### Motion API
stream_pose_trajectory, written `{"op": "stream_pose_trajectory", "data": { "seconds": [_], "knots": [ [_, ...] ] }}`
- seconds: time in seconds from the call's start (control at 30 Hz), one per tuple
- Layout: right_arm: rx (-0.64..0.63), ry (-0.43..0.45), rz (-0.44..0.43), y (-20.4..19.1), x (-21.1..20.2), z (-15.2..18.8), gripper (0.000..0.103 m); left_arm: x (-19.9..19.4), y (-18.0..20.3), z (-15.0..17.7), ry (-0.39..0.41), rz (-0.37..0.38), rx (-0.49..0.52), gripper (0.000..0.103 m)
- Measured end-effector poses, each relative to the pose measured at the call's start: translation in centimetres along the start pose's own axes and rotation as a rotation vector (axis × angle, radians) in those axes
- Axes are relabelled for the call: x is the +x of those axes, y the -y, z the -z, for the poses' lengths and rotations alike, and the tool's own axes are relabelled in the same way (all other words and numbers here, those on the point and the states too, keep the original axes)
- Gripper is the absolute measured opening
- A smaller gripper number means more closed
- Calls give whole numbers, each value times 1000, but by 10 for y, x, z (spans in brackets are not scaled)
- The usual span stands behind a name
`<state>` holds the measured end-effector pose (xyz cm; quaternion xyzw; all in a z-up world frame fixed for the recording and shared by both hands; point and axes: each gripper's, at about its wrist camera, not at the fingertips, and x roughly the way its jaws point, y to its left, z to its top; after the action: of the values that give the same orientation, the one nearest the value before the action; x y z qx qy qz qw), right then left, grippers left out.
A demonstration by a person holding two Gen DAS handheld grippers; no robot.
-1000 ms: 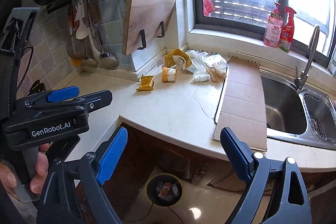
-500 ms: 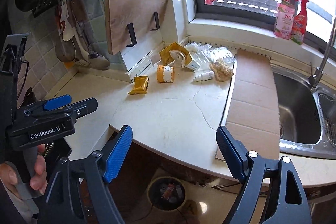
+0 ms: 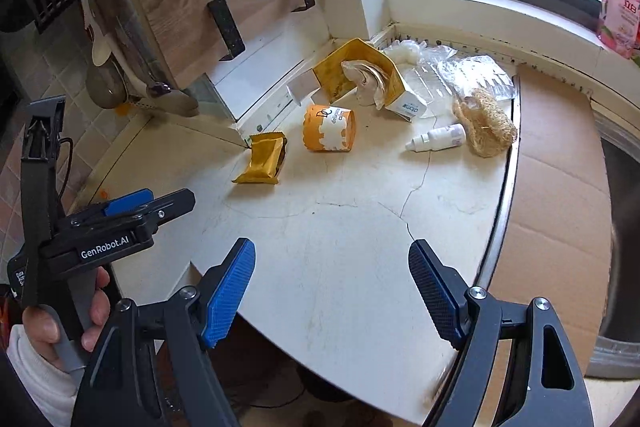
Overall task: Collect trash
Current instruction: 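Raise both tools back toward the counter, then grasp the yellow snack packet with the left tool while the right tool grasps the orange cake cup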
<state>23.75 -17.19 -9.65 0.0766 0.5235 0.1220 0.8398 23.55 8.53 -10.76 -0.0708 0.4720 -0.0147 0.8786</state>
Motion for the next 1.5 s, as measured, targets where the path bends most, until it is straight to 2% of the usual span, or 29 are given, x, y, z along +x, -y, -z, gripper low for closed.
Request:
{"op": "stream_pose_trajectory", "data": {
  "seconds": [0.17, 0.3, 0.5, 0.57, 0.63, 0.8, 0.93, 0.97, 1.03, 1.07, 1.27, 1.5],
  "knots": [
    [11, -5, -20, 11, 43, -37, 81, 50, 9, -20, 13, -6, -15, 81],
    [27, 0, -29, 20, 73, -65, 81, 87, 17, -30, 35, -52, -21, 80],
    [38, 1, -48, 25, 111, -96, 81, 133, 19, -37, 6, -98, -48, 62],
    [51, -8, -59, 25, 126, -106, 81, 143, 16, -38, -12, -99, -62, 50],
    [54, -20, -64, 23, 141, -114, 81, 151, 16, -38, -21, -100, -69, 45],
    [32, -61, -37, 12, 179, -125, 81, 153, 23, -41, 1, -105, -33, 28],
    [10, -72, 11, 3, 197, -127, 80, 147, 30, -41, 18, -116, -4, 9],
    [7, -78, 28, 1, 201, -127, 76, 145, 30, -41, 22, -119, -3, 7],
    [16, -108, 25, 2, 212, -126, 50, 141, 29, -40, 28, -109, -13, 5],
    [26, -129, 20, 3, 217, -124, 50, 137, 27, -41, 30, -102, -21, 5],
    [51, -116, 12, 11, 209, -108, 49, 114, 20, -32, 35, -47, -54, 2],
    [45, -88, 36, 13, 172, -75, 49, 78, 23, -11, 40, 10, -46, 0]
  ]
}}
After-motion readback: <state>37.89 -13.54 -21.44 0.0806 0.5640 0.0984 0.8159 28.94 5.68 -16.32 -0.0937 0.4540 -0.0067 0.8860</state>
